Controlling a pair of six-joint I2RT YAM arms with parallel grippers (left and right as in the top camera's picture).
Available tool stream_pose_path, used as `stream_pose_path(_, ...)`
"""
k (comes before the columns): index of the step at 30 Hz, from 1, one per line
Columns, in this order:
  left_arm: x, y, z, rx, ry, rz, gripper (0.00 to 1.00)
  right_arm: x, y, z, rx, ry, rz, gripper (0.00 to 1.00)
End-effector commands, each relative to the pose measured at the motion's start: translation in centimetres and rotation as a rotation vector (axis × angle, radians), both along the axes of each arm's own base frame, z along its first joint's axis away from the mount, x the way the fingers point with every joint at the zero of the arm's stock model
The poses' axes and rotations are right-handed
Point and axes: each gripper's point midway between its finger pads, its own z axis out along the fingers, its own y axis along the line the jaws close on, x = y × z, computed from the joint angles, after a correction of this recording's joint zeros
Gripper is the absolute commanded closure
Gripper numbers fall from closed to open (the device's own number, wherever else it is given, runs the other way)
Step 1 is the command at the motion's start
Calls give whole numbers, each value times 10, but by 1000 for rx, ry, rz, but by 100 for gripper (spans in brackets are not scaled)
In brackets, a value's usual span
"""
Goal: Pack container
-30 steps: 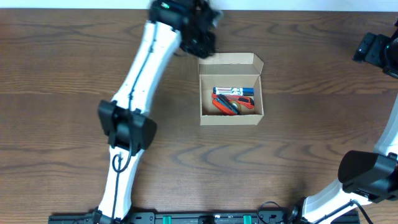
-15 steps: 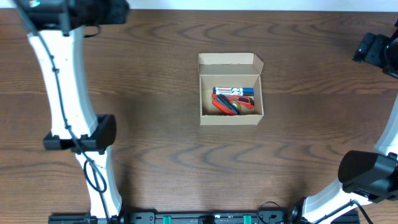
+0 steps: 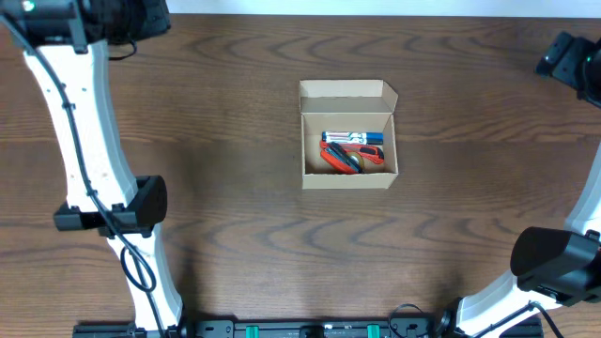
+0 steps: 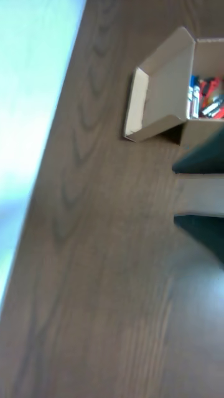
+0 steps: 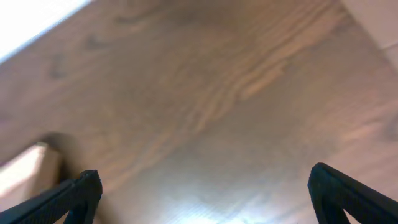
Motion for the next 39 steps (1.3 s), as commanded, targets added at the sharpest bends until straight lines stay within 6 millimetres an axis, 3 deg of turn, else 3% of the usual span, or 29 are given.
stream_pose_path(1,-11,0,-37,-25,168,17,90,17,22,1,156,-87,28,1)
stream_pose_path(3,-6,-8,-51,-54,199,-4,94,31,29,6,185,-140,74,1)
stream_pose_path(5,2,-18,-62,-94,213,-33,94,48,36,11,209,-202,130,12)
stream_pose_path(6,7,-23,-68,-106,213,-46,94,55,39,13,223,-228,150,28)
stream_pose_path(10,25,-40,-84,-128,194,-85,94,79,44,4,288,-269,135,76)
stream_pose_path(14,32,-58,-94,-200,206,-77,94,92,45,-28,359,-218,73,99)
stream_pose_path(21,35,-61,-132,-207,277,-60,94,110,64,-103,495,-77,101,98)
stream_pose_path(26,31,-73,-171,-286,387,-85,94,116,76,-137,597,-25,127,98)
stream_pose_path(33,31,-95,-211,-422,498,-131,94,112,100,-152,722,21,176,99)
stream_pose_path(39,31,-111,-213,-453,501,-167,94,108,120,-156,742,67,199,98)
